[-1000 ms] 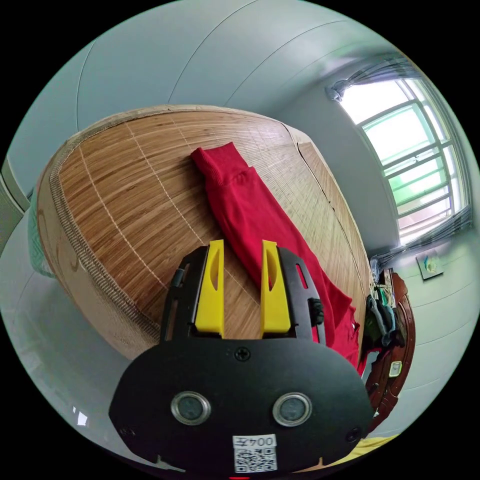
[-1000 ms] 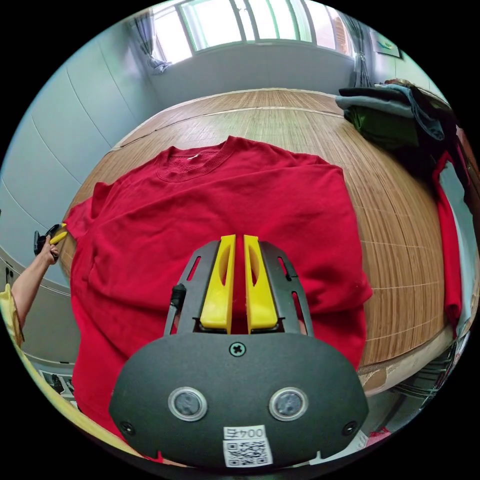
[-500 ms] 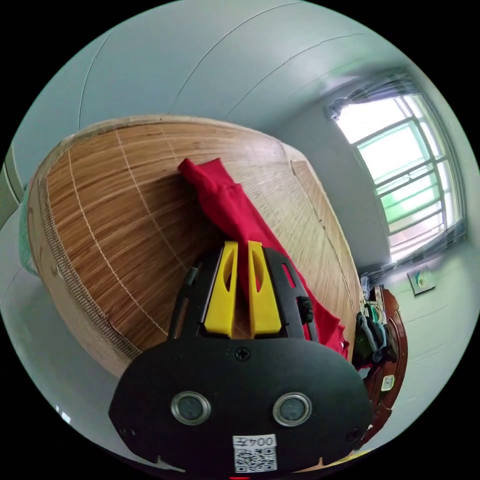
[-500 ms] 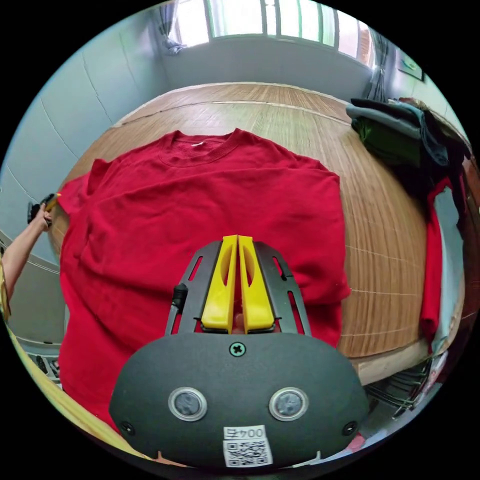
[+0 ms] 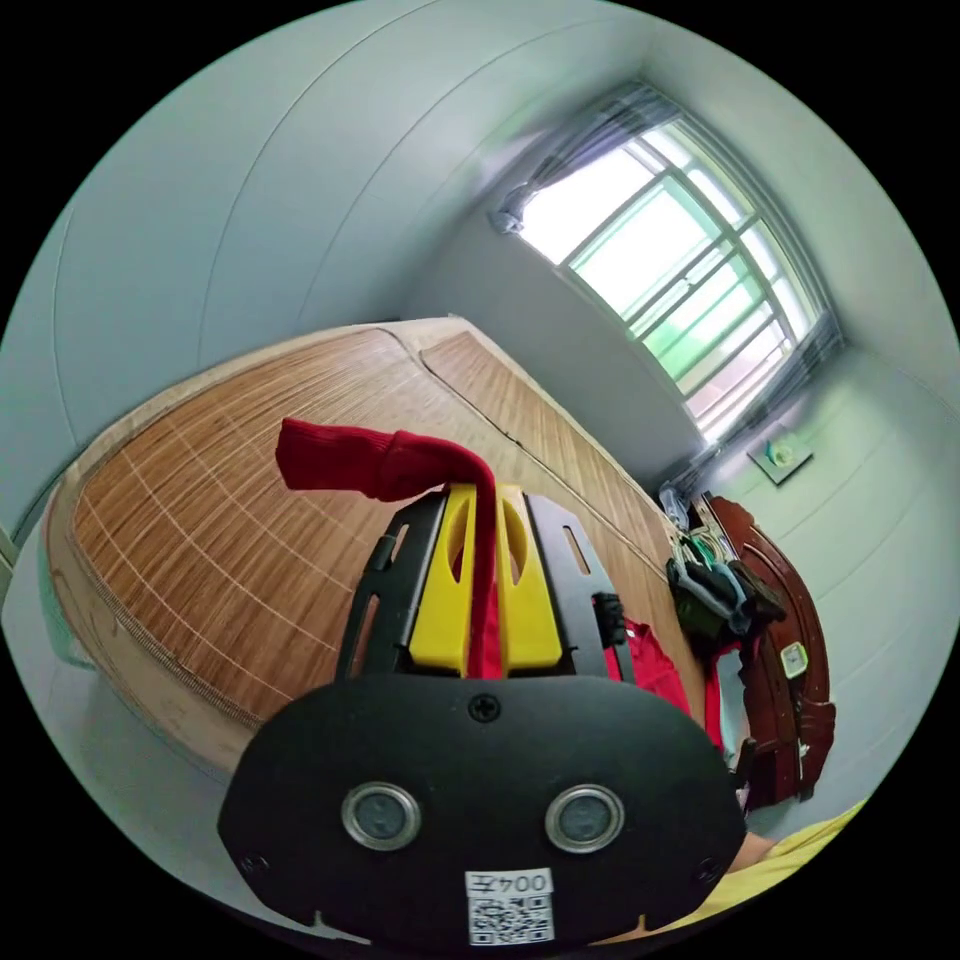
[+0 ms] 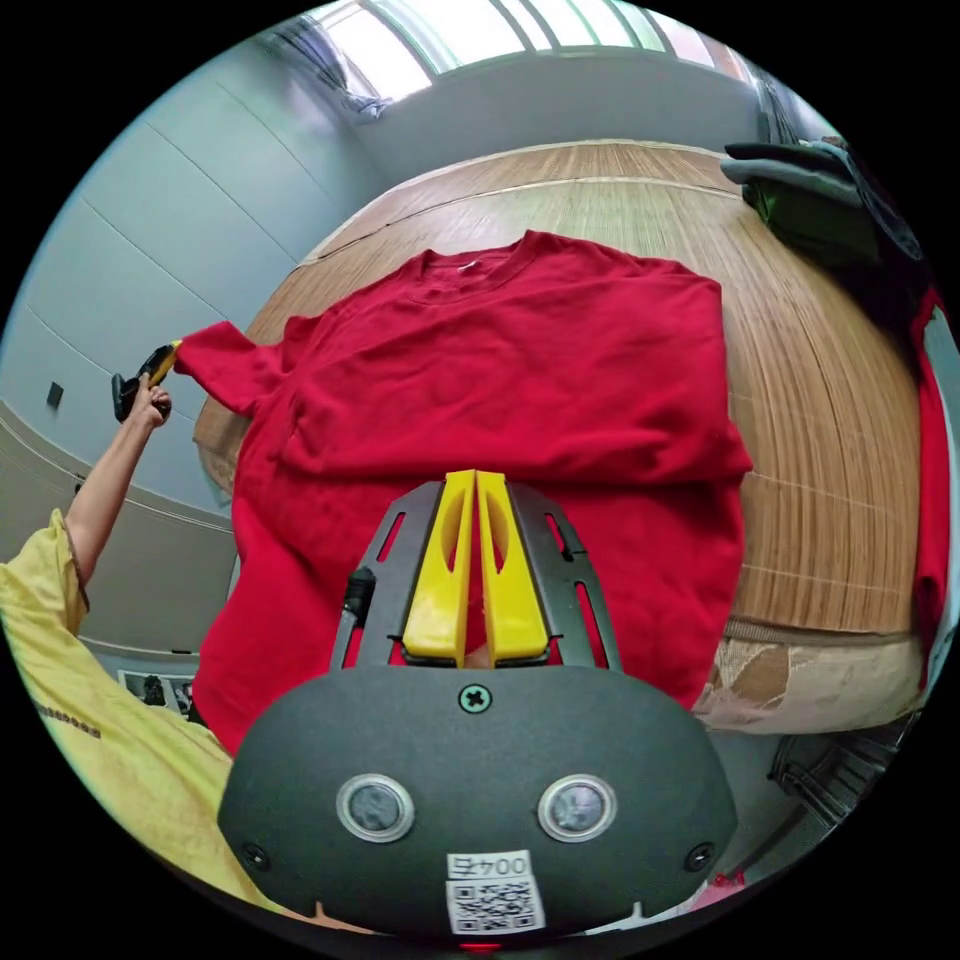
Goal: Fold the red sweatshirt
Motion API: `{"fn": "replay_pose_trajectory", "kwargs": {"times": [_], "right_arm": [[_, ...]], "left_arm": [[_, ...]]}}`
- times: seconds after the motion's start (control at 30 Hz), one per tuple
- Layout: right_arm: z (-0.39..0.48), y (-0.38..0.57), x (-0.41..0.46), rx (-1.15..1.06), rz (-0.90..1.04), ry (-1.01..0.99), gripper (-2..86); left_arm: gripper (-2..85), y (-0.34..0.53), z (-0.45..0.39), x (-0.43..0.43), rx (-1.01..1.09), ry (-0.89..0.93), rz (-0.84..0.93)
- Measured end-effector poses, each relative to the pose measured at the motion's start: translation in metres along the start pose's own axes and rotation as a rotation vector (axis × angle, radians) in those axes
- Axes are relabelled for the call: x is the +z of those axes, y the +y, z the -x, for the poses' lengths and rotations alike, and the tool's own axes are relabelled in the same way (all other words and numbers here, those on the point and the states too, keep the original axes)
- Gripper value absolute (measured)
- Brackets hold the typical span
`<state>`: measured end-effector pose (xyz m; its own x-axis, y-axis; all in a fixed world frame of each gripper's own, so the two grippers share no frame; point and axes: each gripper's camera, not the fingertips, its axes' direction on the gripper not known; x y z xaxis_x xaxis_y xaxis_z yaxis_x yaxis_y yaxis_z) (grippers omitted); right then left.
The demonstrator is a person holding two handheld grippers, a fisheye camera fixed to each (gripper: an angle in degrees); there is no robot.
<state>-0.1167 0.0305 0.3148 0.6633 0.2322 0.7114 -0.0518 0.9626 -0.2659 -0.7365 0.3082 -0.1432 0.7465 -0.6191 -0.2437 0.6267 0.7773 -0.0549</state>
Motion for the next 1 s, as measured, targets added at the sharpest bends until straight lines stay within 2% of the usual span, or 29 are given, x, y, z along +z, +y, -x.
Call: {"fn": "replay_pose_trajectory", "kwargs": {"times": [0.07,0.13,0.3,0.43,0.57,0.7,0.73,0.83,0.93,1.0], "right_arm": [[0.002,0.004,-0.007,-0.020,-0.036,0.078,-0.8],[0.003,0.002,-0.004,-0.041,0.018,0.099,-0.8],[0.006,-0.001,-0.001,-0.063,0.053,0.118,-0.8],[0.009,-0.010,0.002,-0.048,0.056,0.079,-0.8],[0.016,-0.024,0.008,-0.094,0.044,0.170,-0.8],[0.022,-0.033,0.015,-0.115,0.018,0.246,-0.8],[0.021,-0.037,0.021,-0.086,0.063,0.242,-0.8],[0.016,-0.042,0.024,-0.047,0.073,0.206,-0.7],[0.012,-0.044,0.023,-0.050,0.069,0.167,-0.7],[0.011,-0.045,0.024,-0.071,0.079,0.164,-0.6]], "left_arm": [[2.5,0.001,-0.031,-0.007,0.059,0.021,0.006],[2.5,0.003,-0.053,-0.011,0.091,0.030,0.006],[2.7,0.013,-0.120,-0.015,0.212,0.091,0.003],[2.7,0.036,-0.204,-0.005,0.406,0.181,0.026],[2.6,0.086,-0.295,0.026,0.630,0.346,0.124],[2.2,0.128,-0.338,0.067,0.708,0.487,0.274],[2.1,0.137,-0.343,0.075,0.720,0.518,0.309],[1.8,0.157,-0.351,0.073,0.815,0.479,0.323],[1.6,0.175,-0.338,0.069,0.860,0.306,0.314],[1.7,0.185,-0.317,0.075,0.819,0.197,0.319]]}}
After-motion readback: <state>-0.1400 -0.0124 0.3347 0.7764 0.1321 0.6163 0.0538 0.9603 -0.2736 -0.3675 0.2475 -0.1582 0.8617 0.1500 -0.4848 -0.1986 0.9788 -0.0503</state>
